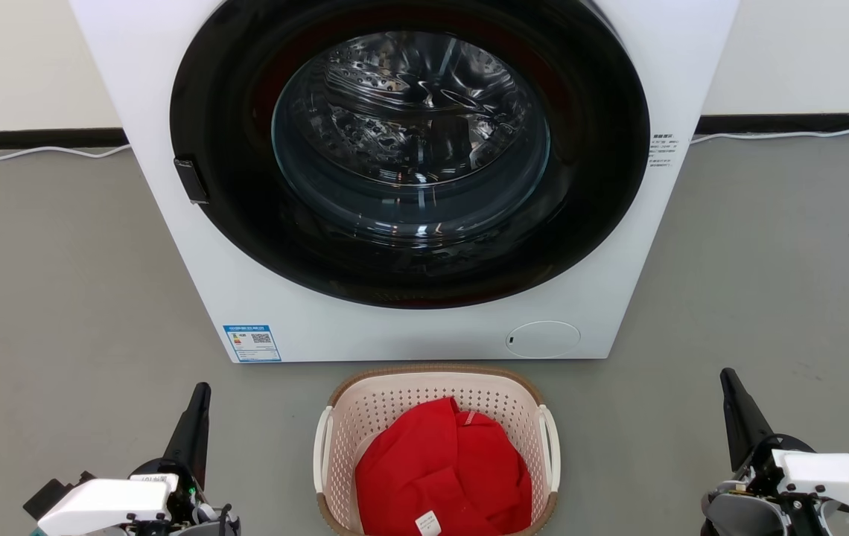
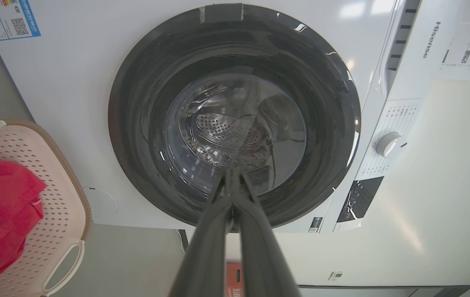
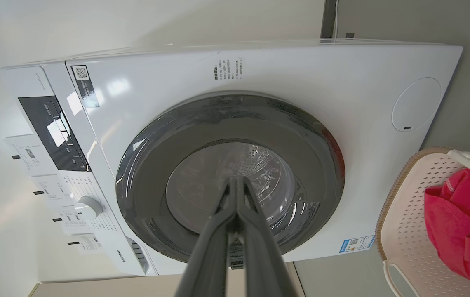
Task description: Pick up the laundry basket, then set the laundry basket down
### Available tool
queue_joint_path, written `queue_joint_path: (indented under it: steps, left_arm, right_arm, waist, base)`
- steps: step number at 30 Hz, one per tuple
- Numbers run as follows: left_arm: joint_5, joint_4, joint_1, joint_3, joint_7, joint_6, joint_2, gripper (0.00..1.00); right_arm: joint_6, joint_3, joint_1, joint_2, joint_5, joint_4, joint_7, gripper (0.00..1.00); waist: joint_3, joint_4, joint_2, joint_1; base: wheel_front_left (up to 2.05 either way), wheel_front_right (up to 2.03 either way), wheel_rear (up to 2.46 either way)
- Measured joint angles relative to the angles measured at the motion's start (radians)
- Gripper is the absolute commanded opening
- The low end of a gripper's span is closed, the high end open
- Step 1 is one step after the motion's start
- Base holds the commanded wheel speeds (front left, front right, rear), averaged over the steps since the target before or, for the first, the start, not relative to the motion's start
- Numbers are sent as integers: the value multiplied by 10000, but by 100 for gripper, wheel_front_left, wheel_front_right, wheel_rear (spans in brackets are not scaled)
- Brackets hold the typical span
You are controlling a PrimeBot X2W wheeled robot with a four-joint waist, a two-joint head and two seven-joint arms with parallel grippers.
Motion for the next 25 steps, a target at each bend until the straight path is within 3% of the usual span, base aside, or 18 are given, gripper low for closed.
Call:
queue_joint_path:
  steps: [25]
  left_arm:
    - [-8, -2, 0, 0, 0, 0, 0, 0]
  right_arm:
    - [0, -2, 0, 0, 2, 0, 0, 0]
  waist:
    - [0, 0, 0, 0]
  base:
    - [0, 0, 0]
